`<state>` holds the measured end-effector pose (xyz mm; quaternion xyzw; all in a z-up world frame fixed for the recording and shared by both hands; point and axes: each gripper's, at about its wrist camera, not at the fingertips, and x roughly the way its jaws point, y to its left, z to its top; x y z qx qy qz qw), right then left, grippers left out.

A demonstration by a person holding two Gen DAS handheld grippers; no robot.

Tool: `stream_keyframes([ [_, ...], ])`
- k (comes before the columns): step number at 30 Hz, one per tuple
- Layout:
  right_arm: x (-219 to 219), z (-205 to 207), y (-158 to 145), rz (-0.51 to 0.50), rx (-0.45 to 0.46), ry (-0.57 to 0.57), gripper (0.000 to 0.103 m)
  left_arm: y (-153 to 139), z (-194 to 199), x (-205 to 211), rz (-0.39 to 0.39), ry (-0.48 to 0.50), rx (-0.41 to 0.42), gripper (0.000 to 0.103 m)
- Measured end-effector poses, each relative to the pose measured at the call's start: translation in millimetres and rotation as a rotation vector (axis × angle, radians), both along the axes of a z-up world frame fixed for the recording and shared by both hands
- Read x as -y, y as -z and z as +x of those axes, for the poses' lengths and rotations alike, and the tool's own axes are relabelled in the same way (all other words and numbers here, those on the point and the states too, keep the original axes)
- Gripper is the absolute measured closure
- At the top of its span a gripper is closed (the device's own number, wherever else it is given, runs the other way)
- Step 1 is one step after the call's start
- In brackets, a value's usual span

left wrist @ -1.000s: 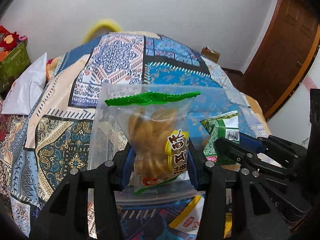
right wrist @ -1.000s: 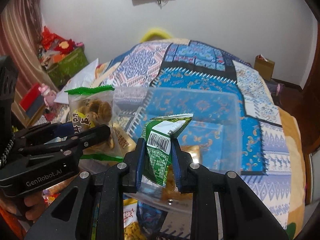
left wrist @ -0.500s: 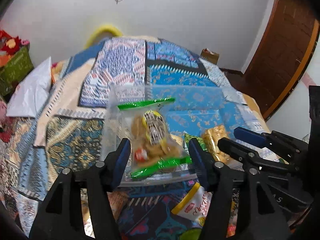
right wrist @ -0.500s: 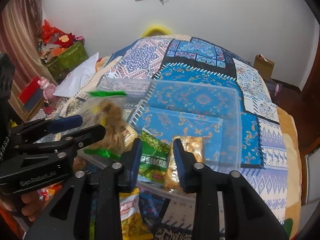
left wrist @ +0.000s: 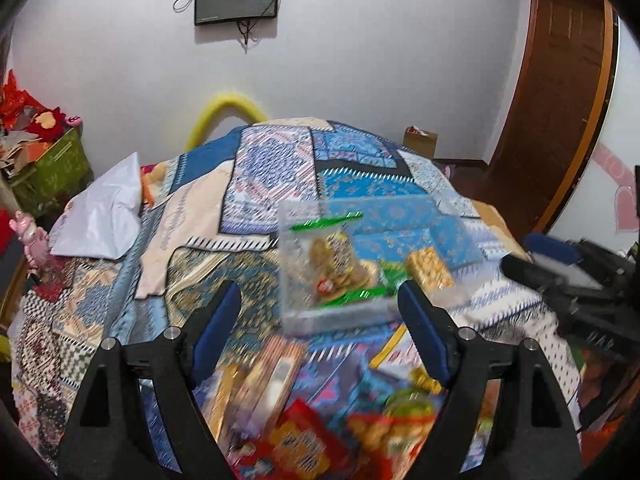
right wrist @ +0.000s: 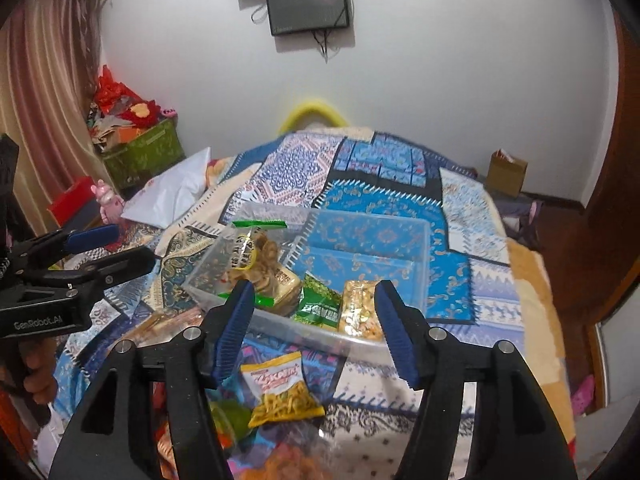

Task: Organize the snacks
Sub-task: 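Grasp the red chip bag with the left gripper while the right grasps the orange snack bag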

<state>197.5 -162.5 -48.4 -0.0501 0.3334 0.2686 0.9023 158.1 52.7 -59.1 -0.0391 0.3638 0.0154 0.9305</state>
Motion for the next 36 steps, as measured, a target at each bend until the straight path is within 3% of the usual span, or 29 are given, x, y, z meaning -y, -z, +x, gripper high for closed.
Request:
stream_keyframes([
  [9, 14, -29, 20, -0.003, -0.046, 0.014, 0.044, 38, -48, -26, -0.032, -0.045, -0.1, 0.022],
  [22, 27, -60, 69, -0.03, -0.19, 0.031, 0.044, 111, -100, -30, -0.035, 0.003, -0.254, 0.022],
  [36, 35, -65, 87, -0.023, -0.269, 0.035, 0.044, 139, -60, -22, -0.02, 0.071, -0.301, 0.027],
])
